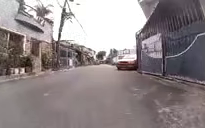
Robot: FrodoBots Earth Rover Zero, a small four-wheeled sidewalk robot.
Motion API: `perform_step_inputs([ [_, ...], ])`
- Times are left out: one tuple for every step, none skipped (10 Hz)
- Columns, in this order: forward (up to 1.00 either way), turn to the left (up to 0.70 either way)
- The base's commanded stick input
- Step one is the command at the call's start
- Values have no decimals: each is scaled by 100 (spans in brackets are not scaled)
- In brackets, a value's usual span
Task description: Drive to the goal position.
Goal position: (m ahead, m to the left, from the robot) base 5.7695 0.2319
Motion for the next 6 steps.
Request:
perform_step_inputs([
  [70,0],
  [70,0],
  [70,0],
  [70,0],
  [70,0],
  [70,0],
])
